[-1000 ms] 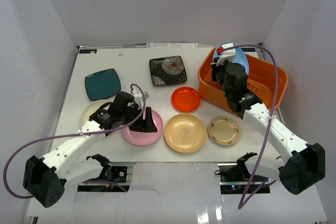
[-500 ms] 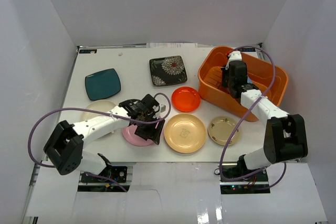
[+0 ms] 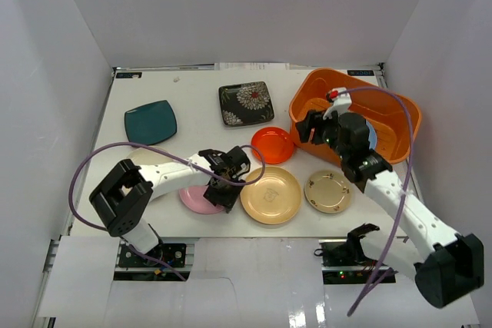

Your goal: Place the plates into the plastic bin on the countertop

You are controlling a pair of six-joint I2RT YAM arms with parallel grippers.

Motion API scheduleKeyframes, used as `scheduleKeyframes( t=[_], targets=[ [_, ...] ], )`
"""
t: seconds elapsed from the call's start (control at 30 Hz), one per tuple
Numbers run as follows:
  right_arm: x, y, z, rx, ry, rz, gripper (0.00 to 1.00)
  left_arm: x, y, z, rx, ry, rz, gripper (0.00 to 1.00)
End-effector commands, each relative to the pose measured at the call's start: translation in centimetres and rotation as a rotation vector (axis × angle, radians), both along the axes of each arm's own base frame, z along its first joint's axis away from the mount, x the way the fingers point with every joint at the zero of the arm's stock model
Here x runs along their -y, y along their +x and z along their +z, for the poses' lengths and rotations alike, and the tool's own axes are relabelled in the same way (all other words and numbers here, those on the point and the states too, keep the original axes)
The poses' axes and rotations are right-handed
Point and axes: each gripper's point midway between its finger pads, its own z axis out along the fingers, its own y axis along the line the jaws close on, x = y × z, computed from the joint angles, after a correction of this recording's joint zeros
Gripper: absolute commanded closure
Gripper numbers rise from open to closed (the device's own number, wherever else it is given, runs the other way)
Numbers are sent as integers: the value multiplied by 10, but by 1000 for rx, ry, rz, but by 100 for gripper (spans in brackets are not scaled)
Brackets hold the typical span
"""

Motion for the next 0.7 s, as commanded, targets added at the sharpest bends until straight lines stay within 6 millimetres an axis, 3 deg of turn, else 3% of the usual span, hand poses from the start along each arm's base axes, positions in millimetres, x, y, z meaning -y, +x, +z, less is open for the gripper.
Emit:
scheduleKeyframes(
  t=[0.0, 0.03, 0.07, 0.1, 0.13, 0.17, 0.23, 0.27, 0.3, 0.5, 0.67],
  targets=[
    [-12, -42, -25, -60, 86, 42, 32, 0, 10, 0, 70, 1, 10, 41],
    [-21, -56, -35, -86, 97, 73, 33, 0, 10, 0, 72, 2, 13, 47],
    [-22, -71, -56, -143, 114, 72, 34, 0, 10, -1, 73, 2, 18, 50],
    [-24, -82, -57, -141, 139, 81, 35, -1, 11, -1, 75, 4, 22, 53],
    [-32, -99, -70, -185, 134, 113, 35, -1, 11, -2, 77, 7, 28, 62],
    [-30, -109, -89, -235, 136, 90, 35, -1, 11, -4, 74, 13, 29, 67],
    [-27, -129, -109, -296, 110, 81, 38, -2, 10, -6, 65, 19, 35, 80],
    [-22, -136, -126, -328, 96, 58, 40, -1, 7, -7, 52, 7, 34, 95],
    [-22, -141, -128, -351, 133, 49, 45, 2, 5, -5, 47, -9, 33, 100],
    [-17, -160, -164, -446, 167, 3, 48, 7, 11, 14, 94, -64, 65, 100],
    [-18, -165, -175, -481, 138, -8, 48, 25, 18, 44, 145, -183, 68, 100]
  ],
)
